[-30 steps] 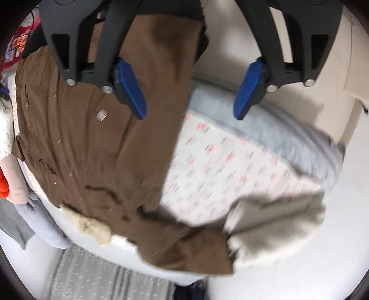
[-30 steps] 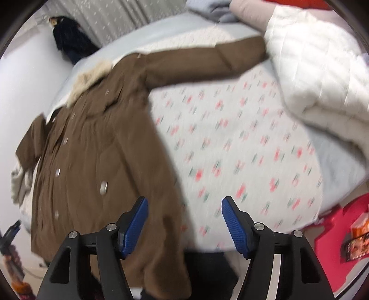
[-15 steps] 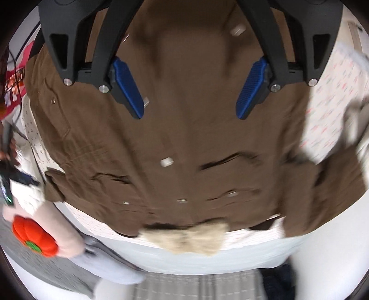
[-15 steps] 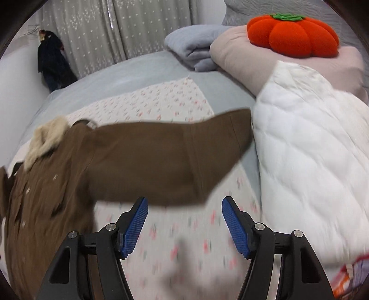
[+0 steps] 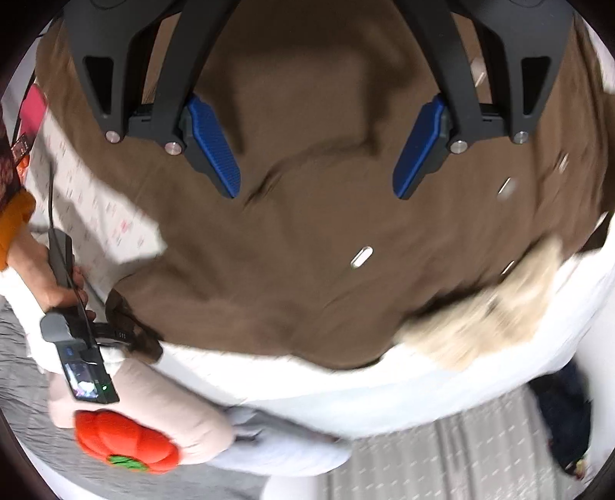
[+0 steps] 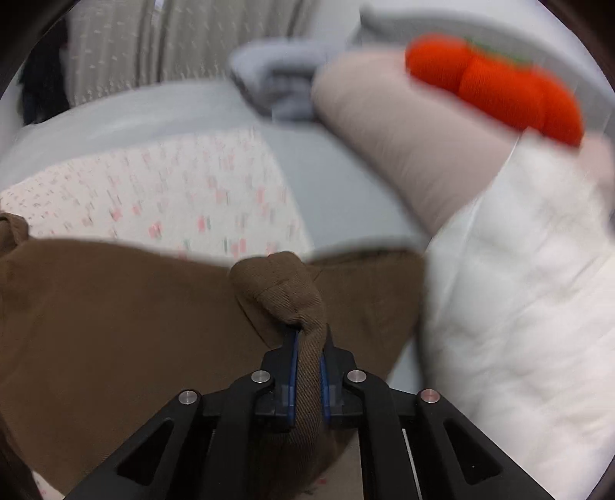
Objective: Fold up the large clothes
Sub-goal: 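Grasp the coat sleeve cuff with the right tool, pull it outward, release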
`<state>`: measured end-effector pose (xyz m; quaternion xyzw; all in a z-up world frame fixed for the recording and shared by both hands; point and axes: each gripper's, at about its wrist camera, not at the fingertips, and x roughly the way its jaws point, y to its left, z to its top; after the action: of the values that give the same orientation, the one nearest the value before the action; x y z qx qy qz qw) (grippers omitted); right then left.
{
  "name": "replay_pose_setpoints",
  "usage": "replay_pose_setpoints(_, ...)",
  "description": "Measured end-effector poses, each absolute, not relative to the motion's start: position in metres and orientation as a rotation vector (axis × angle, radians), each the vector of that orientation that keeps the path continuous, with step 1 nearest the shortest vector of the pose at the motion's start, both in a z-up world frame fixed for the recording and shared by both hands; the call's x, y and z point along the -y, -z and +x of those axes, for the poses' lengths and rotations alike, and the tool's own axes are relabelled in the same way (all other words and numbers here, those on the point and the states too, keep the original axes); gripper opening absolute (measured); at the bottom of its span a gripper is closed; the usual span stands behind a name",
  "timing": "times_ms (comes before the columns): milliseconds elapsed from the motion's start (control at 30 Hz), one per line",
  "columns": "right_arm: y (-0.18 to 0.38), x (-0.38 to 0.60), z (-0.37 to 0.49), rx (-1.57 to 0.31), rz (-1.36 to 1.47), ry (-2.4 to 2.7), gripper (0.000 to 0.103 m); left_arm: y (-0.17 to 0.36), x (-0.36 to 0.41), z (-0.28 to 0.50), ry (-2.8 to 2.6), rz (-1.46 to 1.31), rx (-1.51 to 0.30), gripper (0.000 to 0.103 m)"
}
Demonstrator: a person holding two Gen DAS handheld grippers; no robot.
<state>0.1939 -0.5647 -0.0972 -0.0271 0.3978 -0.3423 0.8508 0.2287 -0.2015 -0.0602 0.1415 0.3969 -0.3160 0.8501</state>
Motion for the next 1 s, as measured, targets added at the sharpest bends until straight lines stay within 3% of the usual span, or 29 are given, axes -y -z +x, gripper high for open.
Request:
replay_pose_setpoints(167, 0.044, 0.582, 0.157, -0.651, -0.144, 0.799, 0.006, 0.073, 0.259, 0.238, 0.807, 0.254, -0.802, 0.082)
replay_pose_setpoints(333, 0.076, 0.624, 0.142, -0.768, -0.063, 0.834, 0.006, 0.126, 0.292, 0.234, 0.825, 0.287, -0.912, 0.082)
replay_pose_setpoints(467, 0.099, 0.627, 0.124, -0.798, 0.003, 0.833, 0.008, 0.126, 0.288, 0.226, 0.841, 0.296, -0.896, 0.082)
replay_pose_setpoints(667, 0.075, 0.615, 0.083, -0.758, 0.189, 0.841, 0.011, 0.120, 0.266, 0.208, 0.861, 0.371, -0.904, 0.082)
replay_pose_setpoints(867, 0.063, 0.599, 0.052, -0.784, 0.201, 0.951, 0.011, 0.105, 0.235, 0.194, 0.878, 0.390, -0.934, 0.082)
replay_pose_setpoints(933, 0.058, 0.597, 0.045, -0.781, 0.235, 0.943, 0.016, 0.095, 0.218, 0.191, 0.880, 0.381, -0.945, 0.082)
replay_pose_setpoints(1000, 0.050, 0.587, 0.043, -0.774, 0.253, 0.916, 0.027, 0.086, 0.199, 0.189, 0.847, 0.392, -0.941, 0.082)
